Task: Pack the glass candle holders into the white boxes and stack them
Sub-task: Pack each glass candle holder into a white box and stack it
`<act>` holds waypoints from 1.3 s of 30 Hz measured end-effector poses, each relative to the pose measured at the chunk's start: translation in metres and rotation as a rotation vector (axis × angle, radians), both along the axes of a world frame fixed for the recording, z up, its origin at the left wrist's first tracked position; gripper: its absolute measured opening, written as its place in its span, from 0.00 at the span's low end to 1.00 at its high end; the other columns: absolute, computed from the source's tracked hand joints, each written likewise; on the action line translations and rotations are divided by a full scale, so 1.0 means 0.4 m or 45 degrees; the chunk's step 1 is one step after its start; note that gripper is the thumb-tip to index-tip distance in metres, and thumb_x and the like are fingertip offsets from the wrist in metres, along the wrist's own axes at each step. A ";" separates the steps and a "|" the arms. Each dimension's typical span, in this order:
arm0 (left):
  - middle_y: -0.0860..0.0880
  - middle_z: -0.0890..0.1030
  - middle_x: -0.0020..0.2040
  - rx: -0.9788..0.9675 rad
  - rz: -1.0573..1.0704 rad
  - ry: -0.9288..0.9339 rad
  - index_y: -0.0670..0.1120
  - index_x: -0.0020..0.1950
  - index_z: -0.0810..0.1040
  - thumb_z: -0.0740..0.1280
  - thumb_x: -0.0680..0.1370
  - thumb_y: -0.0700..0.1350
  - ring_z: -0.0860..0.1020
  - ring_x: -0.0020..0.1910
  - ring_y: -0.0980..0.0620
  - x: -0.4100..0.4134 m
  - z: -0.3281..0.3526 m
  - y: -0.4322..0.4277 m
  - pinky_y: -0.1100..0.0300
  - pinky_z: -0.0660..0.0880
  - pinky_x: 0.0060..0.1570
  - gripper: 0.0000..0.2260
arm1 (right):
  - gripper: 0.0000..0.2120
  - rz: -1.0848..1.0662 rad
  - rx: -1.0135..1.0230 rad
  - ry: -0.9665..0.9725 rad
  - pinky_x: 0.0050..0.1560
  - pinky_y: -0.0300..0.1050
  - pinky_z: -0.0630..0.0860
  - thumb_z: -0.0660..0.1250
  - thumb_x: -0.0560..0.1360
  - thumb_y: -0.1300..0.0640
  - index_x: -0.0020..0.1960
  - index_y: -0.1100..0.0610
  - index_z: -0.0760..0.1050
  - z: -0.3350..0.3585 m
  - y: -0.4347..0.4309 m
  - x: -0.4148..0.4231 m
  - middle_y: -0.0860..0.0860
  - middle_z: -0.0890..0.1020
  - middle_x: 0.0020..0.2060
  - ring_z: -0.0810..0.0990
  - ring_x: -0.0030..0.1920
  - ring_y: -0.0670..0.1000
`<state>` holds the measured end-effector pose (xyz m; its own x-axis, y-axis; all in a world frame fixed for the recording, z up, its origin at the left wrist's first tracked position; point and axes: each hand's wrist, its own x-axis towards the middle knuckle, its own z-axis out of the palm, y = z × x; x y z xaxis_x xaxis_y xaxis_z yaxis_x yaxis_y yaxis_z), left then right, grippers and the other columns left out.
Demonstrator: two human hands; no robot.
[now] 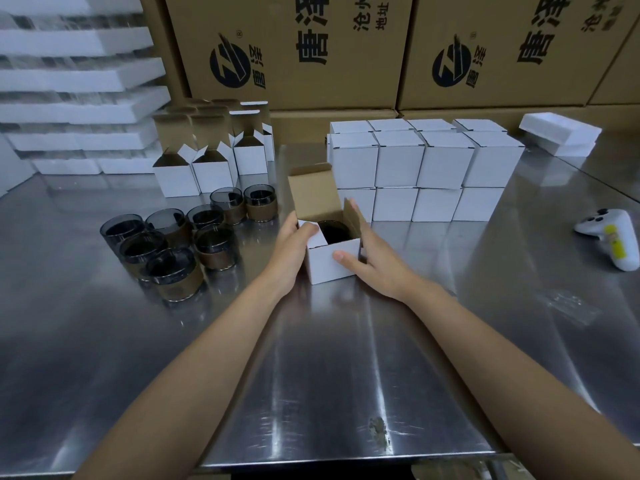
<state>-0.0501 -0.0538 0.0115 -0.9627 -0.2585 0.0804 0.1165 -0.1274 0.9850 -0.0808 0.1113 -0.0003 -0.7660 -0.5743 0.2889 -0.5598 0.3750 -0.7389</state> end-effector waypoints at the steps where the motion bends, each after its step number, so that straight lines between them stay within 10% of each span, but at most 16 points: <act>1: 0.47 0.81 0.50 0.012 -0.013 0.003 0.47 0.57 0.77 0.60 0.78 0.36 0.80 0.48 0.52 0.000 0.000 -0.002 0.54 0.75 0.53 0.11 | 0.34 0.014 0.017 0.043 0.51 0.23 0.67 0.61 0.77 0.37 0.73 0.27 0.43 0.001 0.000 0.002 0.28 0.57 0.73 0.67 0.55 0.23; 5: 0.47 0.82 0.49 0.069 -0.018 0.040 0.45 0.58 0.76 0.61 0.79 0.36 0.80 0.48 0.50 0.004 -0.005 -0.002 0.53 0.75 0.53 0.10 | 0.25 0.054 -0.117 -0.089 0.56 0.23 0.66 0.67 0.77 0.46 0.70 0.32 0.62 0.004 0.010 -0.008 0.31 0.65 0.69 0.63 0.67 0.30; 10: 0.47 0.83 0.48 0.176 -0.043 0.083 0.45 0.57 0.77 0.62 0.79 0.35 0.81 0.47 0.51 0.007 0.000 -0.008 0.56 0.76 0.49 0.10 | 0.18 0.053 -0.192 -0.177 0.52 0.24 0.68 0.72 0.75 0.54 0.62 0.42 0.72 0.009 0.005 -0.016 0.45 0.72 0.65 0.69 0.58 0.30; 23: 0.43 0.79 0.63 0.242 0.099 0.049 0.48 0.55 0.82 0.57 0.80 0.42 0.77 0.62 0.45 0.011 0.011 0.016 0.48 0.71 0.67 0.13 | 0.19 -0.054 -0.203 -0.069 0.63 0.47 0.73 0.72 0.75 0.51 0.62 0.45 0.68 0.002 -0.002 -0.026 0.47 0.69 0.62 0.72 0.63 0.45; 29: 0.54 0.76 0.59 -0.180 -0.080 0.144 0.55 0.66 0.70 0.64 0.81 0.48 0.77 0.51 0.67 0.023 -0.011 0.027 0.72 0.72 0.48 0.14 | 0.24 -0.144 -0.408 0.008 0.57 0.30 0.71 0.77 0.70 0.56 0.56 0.43 0.65 -0.004 -0.003 -0.027 0.47 0.70 0.64 0.72 0.62 0.39; 39: 0.53 0.73 0.57 -0.267 -0.138 0.212 0.48 0.66 0.65 0.62 0.81 0.40 0.74 0.53 0.60 0.022 -0.015 0.027 0.69 0.72 0.52 0.14 | 0.09 -0.068 -0.401 0.071 0.56 0.26 0.67 0.56 0.80 0.48 0.59 0.38 0.68 -0.004 -0.001 -0.029 0.48 0.69 0.61 0.69 0.59 0.33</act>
